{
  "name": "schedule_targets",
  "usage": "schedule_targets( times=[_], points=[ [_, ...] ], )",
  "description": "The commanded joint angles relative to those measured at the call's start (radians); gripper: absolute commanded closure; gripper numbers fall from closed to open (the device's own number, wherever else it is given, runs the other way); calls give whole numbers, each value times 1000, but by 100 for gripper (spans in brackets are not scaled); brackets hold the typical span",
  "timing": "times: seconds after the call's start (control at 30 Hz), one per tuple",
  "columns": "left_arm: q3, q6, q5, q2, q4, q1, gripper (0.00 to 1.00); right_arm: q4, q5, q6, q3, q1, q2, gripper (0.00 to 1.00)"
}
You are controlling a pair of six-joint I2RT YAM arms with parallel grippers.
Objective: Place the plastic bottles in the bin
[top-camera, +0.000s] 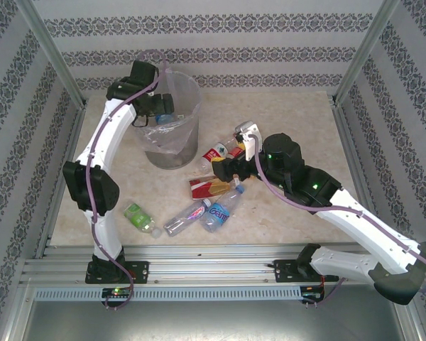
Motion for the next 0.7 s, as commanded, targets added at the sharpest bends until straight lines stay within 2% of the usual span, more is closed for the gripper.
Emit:
schedule_targets(
  times=[0.0,0.13,0.23,0.4,0.57,0.67],
  points=[
    [-26,31,61,-110,94,9,0,-24,54,54,11,-4,21,4],
    [-106,82,146,-194,197,6,0,-65,101,81,22,-11,54,4],
    [-197,138,165,-281,286,-16,0,-98,129,126,27,-21,88,4],
    [-331,213,317,-420,388,-54,0,-112,98,194,-10,-68,100,4],
    [-496,297,386,-550,437,-171,0,-156,65,315,-61,-212,85,5],
    [-643,308,438,-618,539,-259,0,-187,76,378,-85,-286,75,4]
  ],
)
